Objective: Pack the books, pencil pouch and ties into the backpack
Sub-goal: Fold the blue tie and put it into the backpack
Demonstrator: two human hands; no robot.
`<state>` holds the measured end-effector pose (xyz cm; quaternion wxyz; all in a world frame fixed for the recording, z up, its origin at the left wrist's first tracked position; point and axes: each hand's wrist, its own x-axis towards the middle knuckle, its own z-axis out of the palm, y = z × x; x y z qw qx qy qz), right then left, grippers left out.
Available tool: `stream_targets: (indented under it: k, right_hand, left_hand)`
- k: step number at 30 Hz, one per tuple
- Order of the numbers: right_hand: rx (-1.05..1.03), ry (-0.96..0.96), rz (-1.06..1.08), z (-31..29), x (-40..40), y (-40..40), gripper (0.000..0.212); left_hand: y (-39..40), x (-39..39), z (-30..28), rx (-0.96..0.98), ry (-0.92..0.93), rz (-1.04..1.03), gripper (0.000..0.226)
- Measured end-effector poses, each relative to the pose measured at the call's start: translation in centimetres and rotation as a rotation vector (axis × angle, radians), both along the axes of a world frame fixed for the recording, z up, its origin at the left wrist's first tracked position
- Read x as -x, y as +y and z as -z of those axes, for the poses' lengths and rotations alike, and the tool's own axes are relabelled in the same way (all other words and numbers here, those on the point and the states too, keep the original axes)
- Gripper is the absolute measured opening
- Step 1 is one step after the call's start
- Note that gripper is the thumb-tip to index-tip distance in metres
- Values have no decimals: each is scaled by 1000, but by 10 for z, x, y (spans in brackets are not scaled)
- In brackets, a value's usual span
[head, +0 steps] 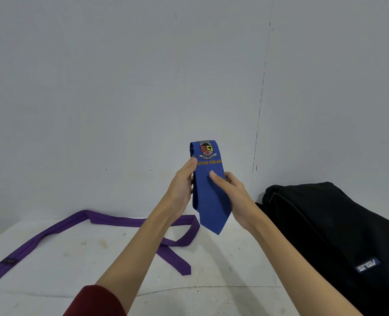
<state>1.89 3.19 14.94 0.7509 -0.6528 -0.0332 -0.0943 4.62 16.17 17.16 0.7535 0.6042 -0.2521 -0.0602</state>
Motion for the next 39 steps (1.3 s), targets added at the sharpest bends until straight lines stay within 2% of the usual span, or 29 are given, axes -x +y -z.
stream_targets:
  k: [3,9,14,16,20,24,29,32,36,39]
  right_hand:
    - [104,-16,-39,-3,3,1,52]
    - [28,-10,-35,-1,-1,-1,60]
    - [90,10,-32,-3,1,-2,33]
    - [81,3,-60,-3,1,-2,34]
    - [15,-23,-115,-3,0,-5,46]
    - [-5,-27,-130,-3,2,-8,27]
    - [113,-114,54,1,0,4,16]
    - [164,-194,192,5,-3,14,4]
    - [327,-311,352,13,-10,21,8]
    - [320,-386,344,19,-9,27,15]
  left_hand:
    - [0,3,-1,-39,-45,22,34]
    - [-1,8,-5,-97,-93,33,33]
    - [0,8,-4,-124,-114,15,33]
    - [1,8,-3,-140,-107,-3,35]
    - [2,6,-2,-76,-57,0,41]
    - [6,1,-2,58,8,17,35]
    - [4,-2,4,145,13,0,24]
    - [-1,-2,9,164,3,-89,32]
    - [-5,-1,9,152,-36,-141,33]
    - [-8,1,6,158,-62,-153,34]
